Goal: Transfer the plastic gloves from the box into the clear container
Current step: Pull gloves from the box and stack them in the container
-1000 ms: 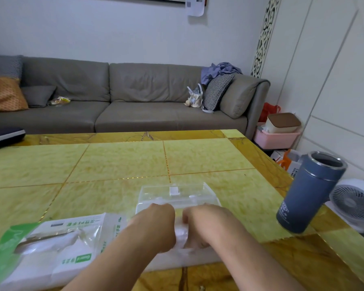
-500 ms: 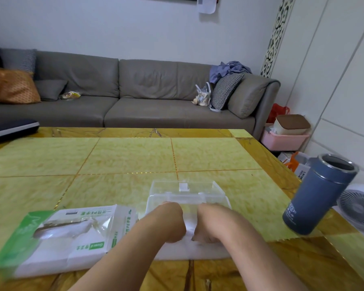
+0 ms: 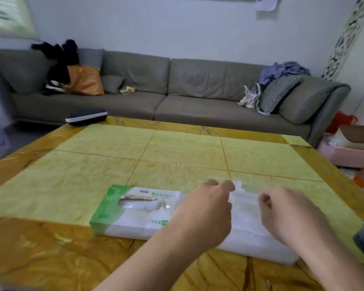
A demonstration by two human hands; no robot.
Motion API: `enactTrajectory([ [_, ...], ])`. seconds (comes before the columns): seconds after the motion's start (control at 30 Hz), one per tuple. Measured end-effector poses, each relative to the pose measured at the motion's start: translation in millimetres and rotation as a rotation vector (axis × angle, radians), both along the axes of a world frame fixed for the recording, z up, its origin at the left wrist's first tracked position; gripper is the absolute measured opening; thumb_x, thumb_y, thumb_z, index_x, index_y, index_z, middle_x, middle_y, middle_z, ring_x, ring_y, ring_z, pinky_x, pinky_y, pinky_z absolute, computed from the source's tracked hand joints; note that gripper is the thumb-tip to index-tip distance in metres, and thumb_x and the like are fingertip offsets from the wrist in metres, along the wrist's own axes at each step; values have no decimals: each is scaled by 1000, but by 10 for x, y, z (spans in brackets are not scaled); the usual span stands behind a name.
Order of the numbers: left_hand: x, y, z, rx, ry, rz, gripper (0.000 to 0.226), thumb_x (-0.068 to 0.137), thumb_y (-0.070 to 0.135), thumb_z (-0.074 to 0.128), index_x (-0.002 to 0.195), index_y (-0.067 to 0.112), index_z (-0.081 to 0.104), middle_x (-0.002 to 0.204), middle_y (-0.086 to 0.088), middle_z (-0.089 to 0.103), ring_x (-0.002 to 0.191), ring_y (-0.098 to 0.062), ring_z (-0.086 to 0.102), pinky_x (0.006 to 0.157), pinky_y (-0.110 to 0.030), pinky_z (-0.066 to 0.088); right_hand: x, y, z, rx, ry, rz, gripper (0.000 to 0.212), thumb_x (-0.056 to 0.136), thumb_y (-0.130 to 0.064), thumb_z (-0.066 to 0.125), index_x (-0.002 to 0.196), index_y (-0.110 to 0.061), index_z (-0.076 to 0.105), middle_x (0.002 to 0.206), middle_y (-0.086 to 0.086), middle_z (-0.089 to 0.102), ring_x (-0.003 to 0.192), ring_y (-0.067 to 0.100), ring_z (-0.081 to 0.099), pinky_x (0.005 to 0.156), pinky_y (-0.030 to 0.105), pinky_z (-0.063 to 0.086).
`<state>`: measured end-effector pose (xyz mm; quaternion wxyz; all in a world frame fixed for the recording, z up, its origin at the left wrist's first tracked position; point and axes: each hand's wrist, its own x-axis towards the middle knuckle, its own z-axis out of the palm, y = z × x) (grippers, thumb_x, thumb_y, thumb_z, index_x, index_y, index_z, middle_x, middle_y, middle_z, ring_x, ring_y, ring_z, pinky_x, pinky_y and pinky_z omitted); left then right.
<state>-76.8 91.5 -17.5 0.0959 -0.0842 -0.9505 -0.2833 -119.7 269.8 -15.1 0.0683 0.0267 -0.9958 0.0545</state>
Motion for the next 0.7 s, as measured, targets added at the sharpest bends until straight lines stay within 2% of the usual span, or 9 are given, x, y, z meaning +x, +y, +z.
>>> enactTrajectory([
  [0.1,110,-414,-52,129,49,139,34,98,13,47,124,31,60,112,10,60,93,-13,61,80,-40,57,82,-201,48,-116,164,51,22,96,-12,54,94,-31,64,92,-8,68,81,21,60,66,33,52],
  [0.17,175,-823,-128,92,32,261,41,94,2,48,124,27,61,116,9,60,98,-12,61,85,-35,57,213,-470,93,-179,317,211,27,93,-2,58,98,-28,64,95,-10,68,83,15,57,64,29,47],
  [0.23,221,-1258,-199,39,-61,385,45,91,1,53,128,26,58,122,8,57,104,-13,58,88,-29,53,304,-809,66,-220,364,452,32,92,3,58,106,-24,69,101,-12,68,90,7,58,73,16,45],
  [0.27,240,-1480,-237,23,-121,432,45,90,4,57,129,27,57,123,8,57,105,-13,57,84,-26,51,311,-1028,22,-242,287,574,37,94,4,55,113,-24,70,108,-14,68,99,4,59,82,15,47],
  [0.37,258,-1882,-330,71,-287,423,44,82,20,73,122,30,62,111,14,60,95,-8,60,75,-25,50,264,-1709,-202,-297,-51,729,48,97,2,50,128,-30,68,120,-15,61,115,9,55,98,32,52],
  [0.43,243,-1948,-383,72,-343,377,47,74,22,81,118,29,64,107,12,60,94,-8,61,80,-27,52,159,-2033,-395,-259,-117,783,37,98,-8,54,123,-28,71,112,-8,63,107,17,59,91,40,56],
  [0.53,210,-1970,-446,64,-335,357,52,74,21,83,120,30,61,114,10,56,97,-9,58,73,-20,44,101,-2223,-534,-260,-163,758,22,92,-26,62,107,-28,77,88,-4,69,80,19,67,72,42,60],
  [0.6,183,-1985,-478,74,-325,349,53,74,18,83,121,28,59,116,9,53,96,-9,57,67,-16,41,82,-2215,-527,-320,-148,687,22,88,-23,61,98,-27,80,81,-4,69,72,16,66,68,37,59],
  [0.7,158,-2001,-509,92,-330,354,55,72,16,83,120,28,57,115,9,53,97,-12,57,71,-19,44,17,-2137,-466,-322,-187,617,22,86,-13,64,89,-26,82,77,-9,66,69,10,63,67,29,56],
])
